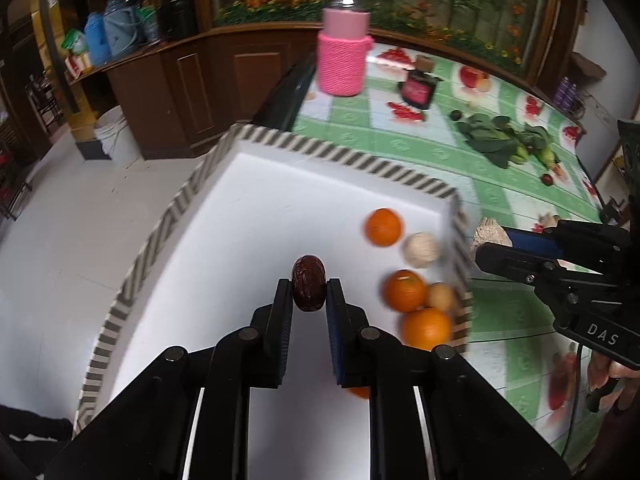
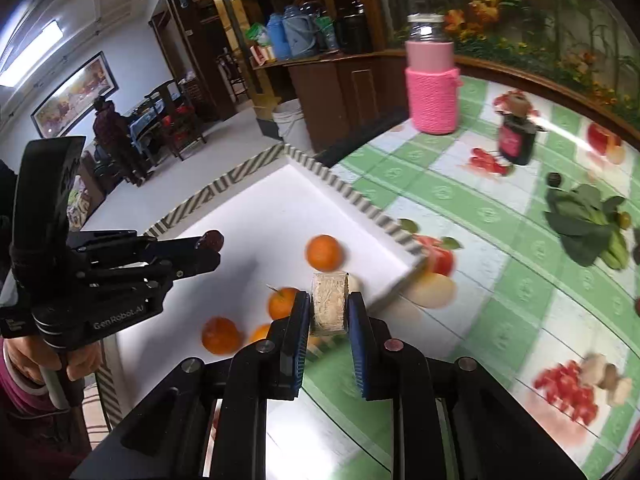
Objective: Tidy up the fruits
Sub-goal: 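Carry the date and cake over the tray and release both inside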
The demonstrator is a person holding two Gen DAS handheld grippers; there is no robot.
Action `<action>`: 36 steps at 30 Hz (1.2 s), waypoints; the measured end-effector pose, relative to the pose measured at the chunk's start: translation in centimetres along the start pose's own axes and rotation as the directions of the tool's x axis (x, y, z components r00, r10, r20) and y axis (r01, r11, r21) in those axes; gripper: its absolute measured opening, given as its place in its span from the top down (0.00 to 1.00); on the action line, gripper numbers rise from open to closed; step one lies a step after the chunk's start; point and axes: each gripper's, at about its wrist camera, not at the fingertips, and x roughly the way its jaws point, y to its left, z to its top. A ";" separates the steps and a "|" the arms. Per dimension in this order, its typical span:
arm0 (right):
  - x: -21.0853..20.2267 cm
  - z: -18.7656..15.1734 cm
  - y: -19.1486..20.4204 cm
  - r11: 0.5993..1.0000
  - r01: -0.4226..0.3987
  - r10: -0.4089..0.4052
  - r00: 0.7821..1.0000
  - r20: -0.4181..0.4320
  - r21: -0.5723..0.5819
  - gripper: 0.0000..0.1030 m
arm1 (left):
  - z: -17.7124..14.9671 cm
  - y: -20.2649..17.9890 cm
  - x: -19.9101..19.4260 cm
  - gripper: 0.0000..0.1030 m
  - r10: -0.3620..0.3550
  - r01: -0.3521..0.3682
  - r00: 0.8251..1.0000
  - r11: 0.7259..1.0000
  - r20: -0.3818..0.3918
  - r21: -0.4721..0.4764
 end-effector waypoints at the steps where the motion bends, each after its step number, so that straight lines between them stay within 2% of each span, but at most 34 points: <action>1: 0.4 0.2 0.4 1.000 -0.003 0.003 1.000 -0.005 -0.007 0.81 | 0.0 0.4 0.2 0.86 0.005 -0.005 1.000 1.000 -0.004 -0.007; 13: 6.2 2.6 4.1 0.996 -0.031 0.024 0.996 -0.081 -0.084 0.81 | -1.1 2.9 1.5 0.86 0.055 -0.056 0.998 0.997 -0.027 -0.043; 19: 8.8 2.9 4.9 0.992 -0.003 -0.012 0.993 -0.116 -0.128 0.81 | -1.2 3.6 2.1 0.86 0.089 -0.091 0.995 0.995 -0.037 -0.045; 22: 9.8 2.6 5.2 0.987 0.040 -0.061 0.990 -0.128 -0.158 0.81 | -1.3 3.7 2.6 0.86 0.098 -0.101 0.994 0.994 -0.049 -0.046; 29: 9.2 2.4 4.6 0.992 0.022 -0.037 0.992 -0.119 -0.126 0.74 | -1.2 4.0 2.8 0.84 0.107 -0.111 0.993 0.992 -0.058 -0.067; 30: 8.7 2.3 4.6 0.992 0.021 -0.034 0.994 -0.108 -0.121 0.72 | -1.3 4.0 2.7 0.82 0.113 -0.117 0.992 0.991 -0.059 -0.068; 31: 8.1 2.3 4.5 0.993 0.021 -0.033 0.994 -0.100 -0.118 0.71 | -1.3 4.0 2.7 0.75 0.117 -0.121 0.991 0.990 -0.059 -0.072; 32: 7.6 2.3 4.4 0.993 0.021 -0.032 0.995 -0.094 -0.116 0.68 | -1.4 4.1 2.6 0.64 0.115 -0.120 0.992 0.990 -0.060 -0.076; 33: 7.0 2.2 4.4 0.993 0.021 -0.031 0.996 -0.087 -0.117 0.64 | -1.5 4.2 2.4 0.57 0.108 -0.113 0.993 0.990 -0.056 -0.087; 34: 6.3 2.1 4.3 0.993 0.022 -0.031 0.997 -0.075 -0.117 0.63 | -1.5 4.3 2.2 0.44 0.104 -0.108 0.993 0.990 -0.050 -0.093; 35: 5.6 2.0 4.2 0.993 0.022 -0.030 0.998 -0.062 -0.116 0.61 | -1.6 4.2 1.8 0.35 0.102 -0.106 0.994 0.990 -0.041 -0.098; 36: 5.1 1.9 4.1 0.993 0.021 -0.027 0.998 -0.053 -0.114 0.59 | -1.6 4.2 1.5 0.33 0.106 -0.108 0.994 0.989 -0.032 -0.100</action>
